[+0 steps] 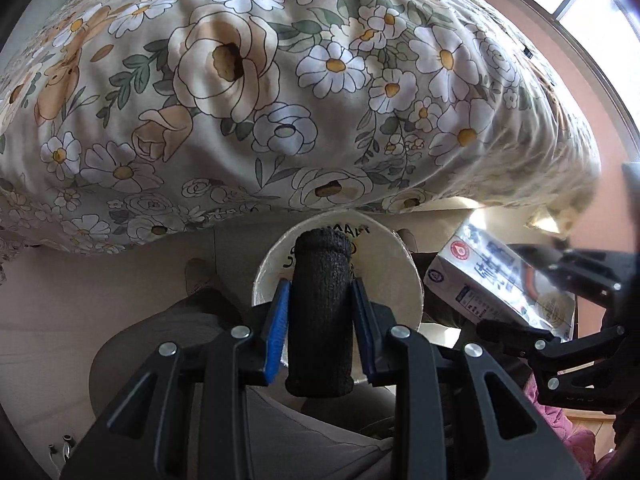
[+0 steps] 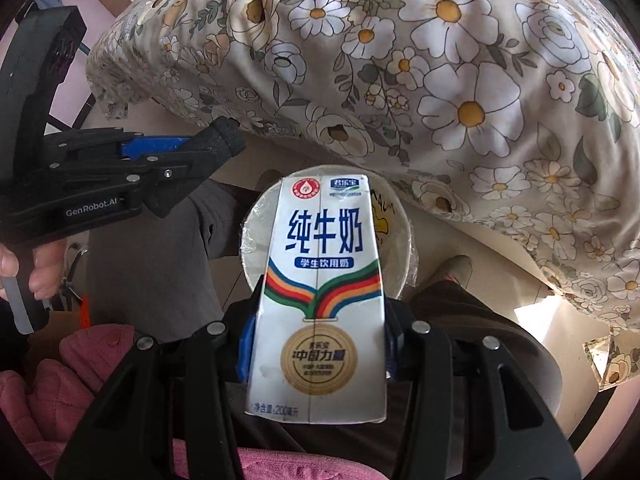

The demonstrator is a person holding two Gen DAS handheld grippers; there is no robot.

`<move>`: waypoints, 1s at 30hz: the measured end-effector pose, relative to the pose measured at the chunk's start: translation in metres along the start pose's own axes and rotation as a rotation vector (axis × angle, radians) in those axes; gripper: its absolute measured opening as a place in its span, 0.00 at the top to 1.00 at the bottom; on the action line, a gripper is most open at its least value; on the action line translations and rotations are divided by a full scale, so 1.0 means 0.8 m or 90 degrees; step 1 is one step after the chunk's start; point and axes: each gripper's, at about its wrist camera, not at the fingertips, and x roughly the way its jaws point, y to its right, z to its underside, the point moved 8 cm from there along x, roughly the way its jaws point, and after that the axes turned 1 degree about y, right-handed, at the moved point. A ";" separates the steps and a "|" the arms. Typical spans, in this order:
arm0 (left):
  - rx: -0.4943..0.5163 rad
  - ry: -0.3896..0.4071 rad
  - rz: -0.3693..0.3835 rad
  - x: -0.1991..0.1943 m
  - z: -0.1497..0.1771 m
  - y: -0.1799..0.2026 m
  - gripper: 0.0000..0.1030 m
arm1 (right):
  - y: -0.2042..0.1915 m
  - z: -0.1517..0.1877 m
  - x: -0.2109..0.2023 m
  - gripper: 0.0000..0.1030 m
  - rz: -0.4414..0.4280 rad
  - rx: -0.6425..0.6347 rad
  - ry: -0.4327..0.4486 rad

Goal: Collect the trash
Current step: 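Carry the black cylinder and milk carton over the trash bin with both tools, then open both tools to drop the cylinder and carton into the bin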

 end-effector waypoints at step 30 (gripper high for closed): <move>-0.110 -0.208 0.055 0.235 0.031 -0.021 0.68 | 0.063 0.020 0.265 0.53 -0.021 0.147 -0.210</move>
